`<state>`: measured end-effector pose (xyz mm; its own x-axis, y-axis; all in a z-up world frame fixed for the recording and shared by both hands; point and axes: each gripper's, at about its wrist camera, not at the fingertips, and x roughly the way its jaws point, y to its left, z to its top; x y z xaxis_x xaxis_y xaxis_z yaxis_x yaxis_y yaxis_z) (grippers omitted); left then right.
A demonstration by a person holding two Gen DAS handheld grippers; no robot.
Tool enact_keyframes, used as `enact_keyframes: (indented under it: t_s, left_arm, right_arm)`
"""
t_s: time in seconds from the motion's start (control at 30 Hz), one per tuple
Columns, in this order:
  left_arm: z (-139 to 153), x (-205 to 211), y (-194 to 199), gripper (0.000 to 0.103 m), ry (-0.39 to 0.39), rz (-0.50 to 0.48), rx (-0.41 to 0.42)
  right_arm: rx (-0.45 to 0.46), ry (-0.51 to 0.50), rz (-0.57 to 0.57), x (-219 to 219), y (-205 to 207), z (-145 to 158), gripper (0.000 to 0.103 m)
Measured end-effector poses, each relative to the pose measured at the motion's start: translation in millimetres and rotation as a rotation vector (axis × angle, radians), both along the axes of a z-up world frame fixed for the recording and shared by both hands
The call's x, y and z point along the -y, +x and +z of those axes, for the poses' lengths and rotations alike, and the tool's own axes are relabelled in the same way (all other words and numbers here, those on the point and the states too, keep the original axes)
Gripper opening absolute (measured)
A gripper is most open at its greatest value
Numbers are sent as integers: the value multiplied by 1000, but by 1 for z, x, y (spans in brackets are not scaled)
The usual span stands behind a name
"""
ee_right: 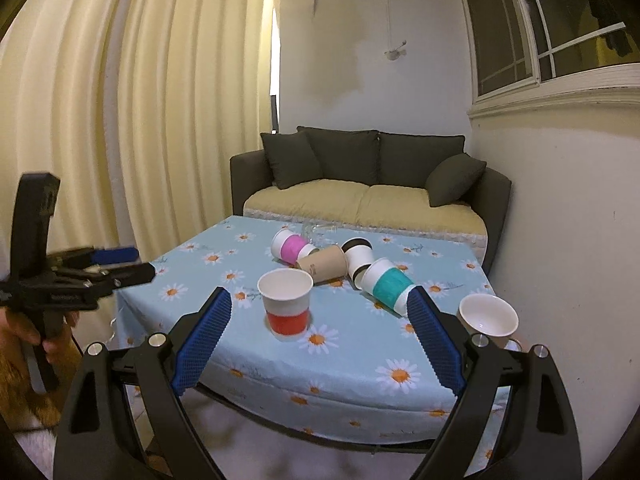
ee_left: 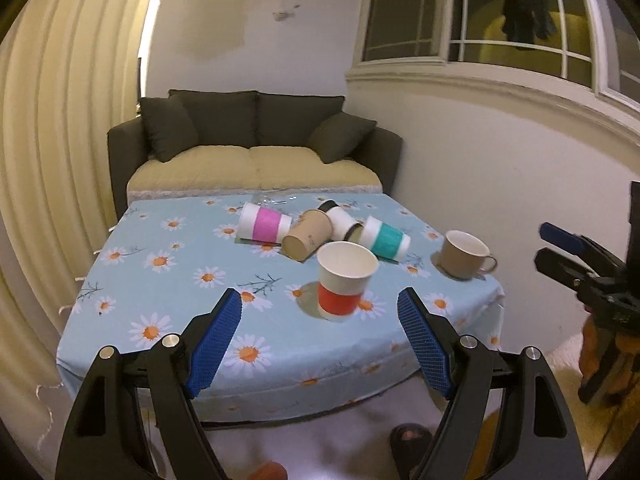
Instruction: Flip cup upright
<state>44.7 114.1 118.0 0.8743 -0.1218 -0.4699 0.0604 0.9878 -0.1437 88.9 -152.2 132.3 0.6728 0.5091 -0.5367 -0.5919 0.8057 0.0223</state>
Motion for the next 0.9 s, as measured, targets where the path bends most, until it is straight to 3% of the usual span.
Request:
enact_keyframes:
  t_s: [0.13, 0.27, 0.43, 0.9]
  left_arm:
    - [6, 3, -14, 79, -14, -8, -2]
    - [3, 8, -21, 79, 22, -13, -15]
    - [-9, 10, -21, 79, 50, -9, -35]
    - [-23, 13, -17, 79, 60, -13, -56]
  right_arm:
    - [-12, -10, 25, 6, -5, -3, 89]
    - [-8, -13, 24, 9, -7, -9, 89]
    - [-27, -21, 15, 12, -3, -27, 90]
    - [7, -30, 13, 1, -6, -32, 90]
